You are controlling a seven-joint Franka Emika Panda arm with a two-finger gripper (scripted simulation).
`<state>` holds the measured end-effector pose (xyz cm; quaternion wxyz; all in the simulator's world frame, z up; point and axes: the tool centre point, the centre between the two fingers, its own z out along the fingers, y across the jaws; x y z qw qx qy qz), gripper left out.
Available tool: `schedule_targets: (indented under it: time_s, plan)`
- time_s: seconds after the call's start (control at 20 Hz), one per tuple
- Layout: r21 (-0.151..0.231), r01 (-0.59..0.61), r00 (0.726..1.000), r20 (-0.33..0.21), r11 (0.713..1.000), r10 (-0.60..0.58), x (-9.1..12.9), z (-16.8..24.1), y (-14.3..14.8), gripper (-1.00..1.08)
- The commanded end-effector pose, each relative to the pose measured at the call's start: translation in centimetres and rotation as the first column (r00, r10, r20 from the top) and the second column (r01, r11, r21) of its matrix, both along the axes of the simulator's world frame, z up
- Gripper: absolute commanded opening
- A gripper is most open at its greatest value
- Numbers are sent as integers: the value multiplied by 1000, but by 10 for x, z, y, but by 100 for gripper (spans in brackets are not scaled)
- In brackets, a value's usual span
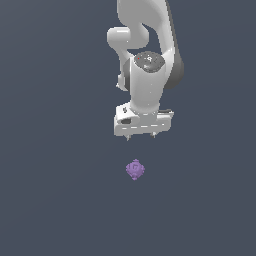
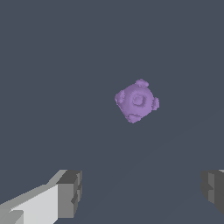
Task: Pick up the object and move it to a goal position.
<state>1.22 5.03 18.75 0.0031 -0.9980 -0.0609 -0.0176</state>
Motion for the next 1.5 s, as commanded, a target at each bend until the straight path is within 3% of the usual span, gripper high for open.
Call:
schedule_targets:
  time_s: [0.0,0.6,1.05,1.45]
  plan:
    - [-1,-13,1000,-1,1000,13,2,-2,0,100]
    - [-13,-209,978,-14,978,209,31,-32,-4,100]
    - [-14,-419,908,-29,908,418,59,-72,-11,100]
    - [-10,-516,856,-34,857,515,72,-93,-16,100]
